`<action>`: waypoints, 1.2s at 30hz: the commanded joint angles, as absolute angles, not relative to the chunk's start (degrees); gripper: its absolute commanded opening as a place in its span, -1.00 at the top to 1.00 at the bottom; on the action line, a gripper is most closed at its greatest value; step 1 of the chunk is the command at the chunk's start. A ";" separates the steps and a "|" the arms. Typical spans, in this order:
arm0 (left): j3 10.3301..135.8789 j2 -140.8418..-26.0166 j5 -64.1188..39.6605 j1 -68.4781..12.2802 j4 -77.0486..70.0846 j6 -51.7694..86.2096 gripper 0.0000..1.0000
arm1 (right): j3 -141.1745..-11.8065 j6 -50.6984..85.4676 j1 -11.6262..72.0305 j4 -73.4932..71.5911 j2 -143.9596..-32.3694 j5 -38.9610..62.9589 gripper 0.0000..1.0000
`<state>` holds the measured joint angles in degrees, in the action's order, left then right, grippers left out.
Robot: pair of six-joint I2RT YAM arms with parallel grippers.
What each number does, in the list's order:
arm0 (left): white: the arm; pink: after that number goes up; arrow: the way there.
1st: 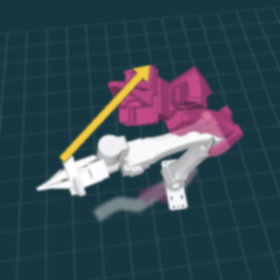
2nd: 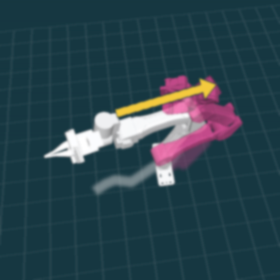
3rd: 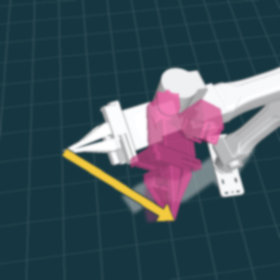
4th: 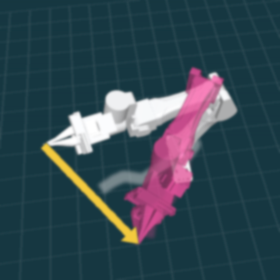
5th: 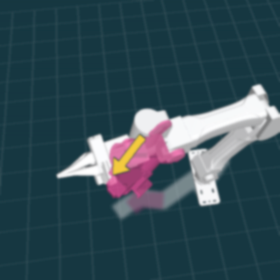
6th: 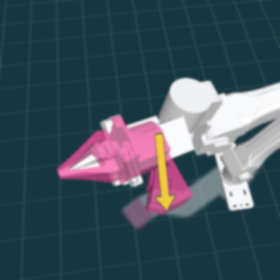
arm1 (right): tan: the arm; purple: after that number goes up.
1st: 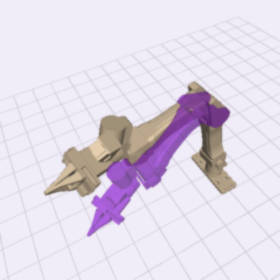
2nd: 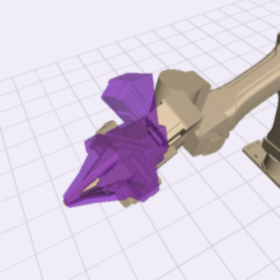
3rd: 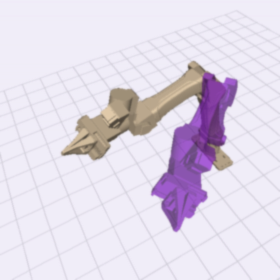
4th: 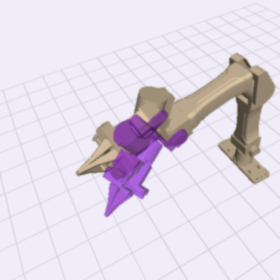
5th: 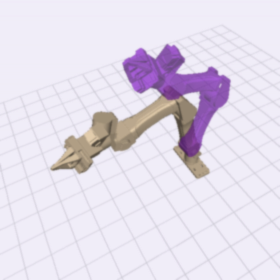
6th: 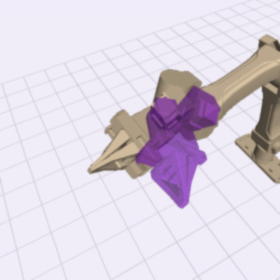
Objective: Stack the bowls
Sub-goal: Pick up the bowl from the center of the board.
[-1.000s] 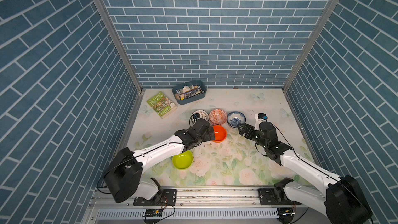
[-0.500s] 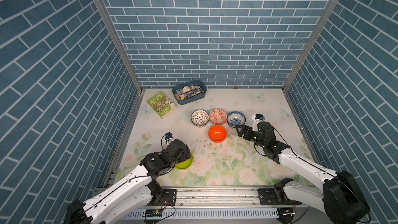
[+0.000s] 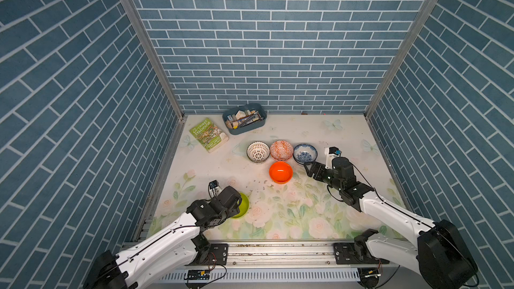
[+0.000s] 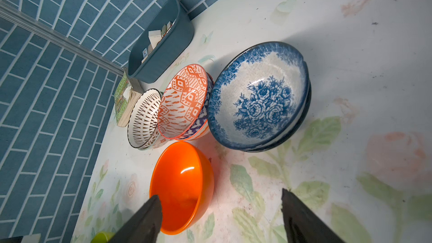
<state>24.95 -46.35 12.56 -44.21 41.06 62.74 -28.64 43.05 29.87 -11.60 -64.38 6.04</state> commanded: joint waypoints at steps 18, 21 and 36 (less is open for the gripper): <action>26.67 -53.84 11.25 -44.70 27.89 59.10 0.56 | -30.12 41.92 30.31 -9.90 -63.76 7.32 -0.58; 28.89 -56.48 11.93 -45.46 26.61 58.08 0.66 | -31.06 41.93 30.71 -8.21 -63.91 9.29 -0.55; 38.64 -66.51 18.58 -50.58 20.27 55.30 1.00 | -43.44 44.56 42.71 17.13 -65.66 7.09 -0.47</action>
<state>36.75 -65.58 15.42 -49.56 22.83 56.42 -40.05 43.66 40.38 10.72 -64.64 8.80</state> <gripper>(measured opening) 0.096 0.739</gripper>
